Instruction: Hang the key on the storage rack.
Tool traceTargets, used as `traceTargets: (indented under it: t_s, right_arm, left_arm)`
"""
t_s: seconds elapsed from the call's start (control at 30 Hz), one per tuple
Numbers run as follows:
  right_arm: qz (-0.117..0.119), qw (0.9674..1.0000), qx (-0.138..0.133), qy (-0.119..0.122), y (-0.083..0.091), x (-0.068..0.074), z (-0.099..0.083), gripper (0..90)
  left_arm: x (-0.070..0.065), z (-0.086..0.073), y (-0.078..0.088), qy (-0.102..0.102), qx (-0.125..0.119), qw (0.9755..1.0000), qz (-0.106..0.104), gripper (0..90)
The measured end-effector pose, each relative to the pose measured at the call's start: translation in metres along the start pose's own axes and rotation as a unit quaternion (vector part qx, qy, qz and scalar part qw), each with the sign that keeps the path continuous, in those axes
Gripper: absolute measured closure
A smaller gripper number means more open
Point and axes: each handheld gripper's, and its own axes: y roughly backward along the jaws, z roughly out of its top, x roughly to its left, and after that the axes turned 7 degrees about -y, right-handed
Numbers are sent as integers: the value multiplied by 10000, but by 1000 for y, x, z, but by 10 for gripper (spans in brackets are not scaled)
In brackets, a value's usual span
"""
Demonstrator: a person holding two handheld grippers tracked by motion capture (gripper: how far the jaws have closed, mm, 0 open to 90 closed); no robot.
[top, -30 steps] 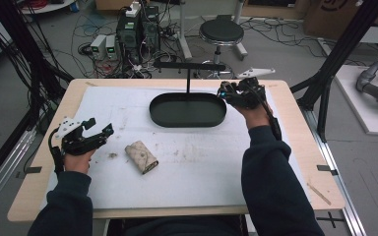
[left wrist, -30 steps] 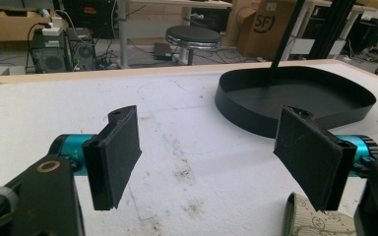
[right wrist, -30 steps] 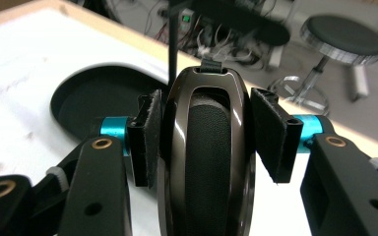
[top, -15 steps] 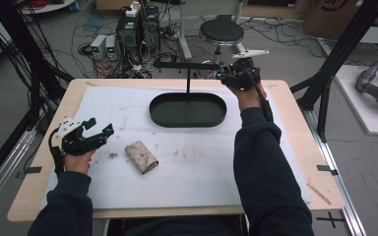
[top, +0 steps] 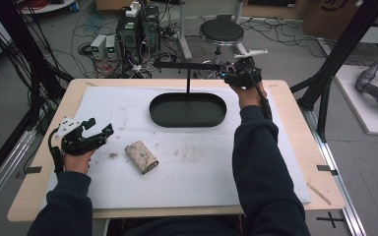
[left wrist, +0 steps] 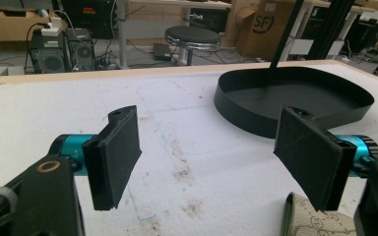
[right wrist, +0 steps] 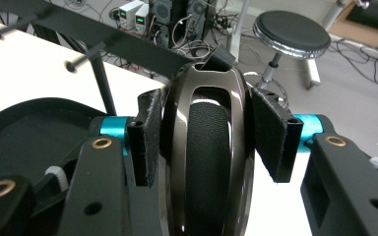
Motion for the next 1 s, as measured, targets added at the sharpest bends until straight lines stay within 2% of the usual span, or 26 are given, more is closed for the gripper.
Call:
traceTargets:
  t_s: [0.17,0.23,0.3,0.33,0.37,0.43,0.57,0.63,0.67,0.7,0.8,0.87,1.0]
  right_arm:
    - [-56,9995,286,-114,-10,-7,-13,496]
    - [-83,9986,516,-114,-18,-5,-18,496]
    - [-85,9982,575,-114,-21,-4,-20,496]
    - [-76,9976,658,-187,-28,-3,-23,496]
    - [-76,9976,658,-187,-28,-3,-23,496]
    - [-44,9966,696,-441,-39,-2,-30,496]
    - [-99,9957,735,-554,-48,3,-34,495]
    - [-234,9956,749,-506,-52,7,-35,492]
    - [-296,9962,658,-483,-54,10,-35,484]
    - [-296,9962,658,-483,-54,10,-35,484]
    - [-240,9976,423,-485,-50,13,-31,463]
    - [-216,9984,332,-408,-47,14,-29,461]
    - [-133,9991,286,-277,-38,13,-26,406]
  left_arm:
    - [0,0,0,-10,1,10000,-1,252]
    - [0,0,0,-11,3,10000,0,252]
    - [0,0,0,-11,1,10000,5,252]
    - [0,0,0,-7,-3,10000,6,252]
    - [0,0,0,-13,6,10000,0,252]
    - [0,0,0,-11,2,10000,0,252]
    - [0,0,1,-8,-10,10000,9,252]
    - [0,0,0,-9,-3,10000,-2,252]
    - [0,0,0,-10,0,10000,-6,252]
    - [0,0,0,-8,-5,10000,-1,252]
    - [0,0,0,-9,-4,10000,0,252]
    - [0,0,0,-11,5,10000,-7,252]
    - [0,0,0,-19,0,10000,3,252]
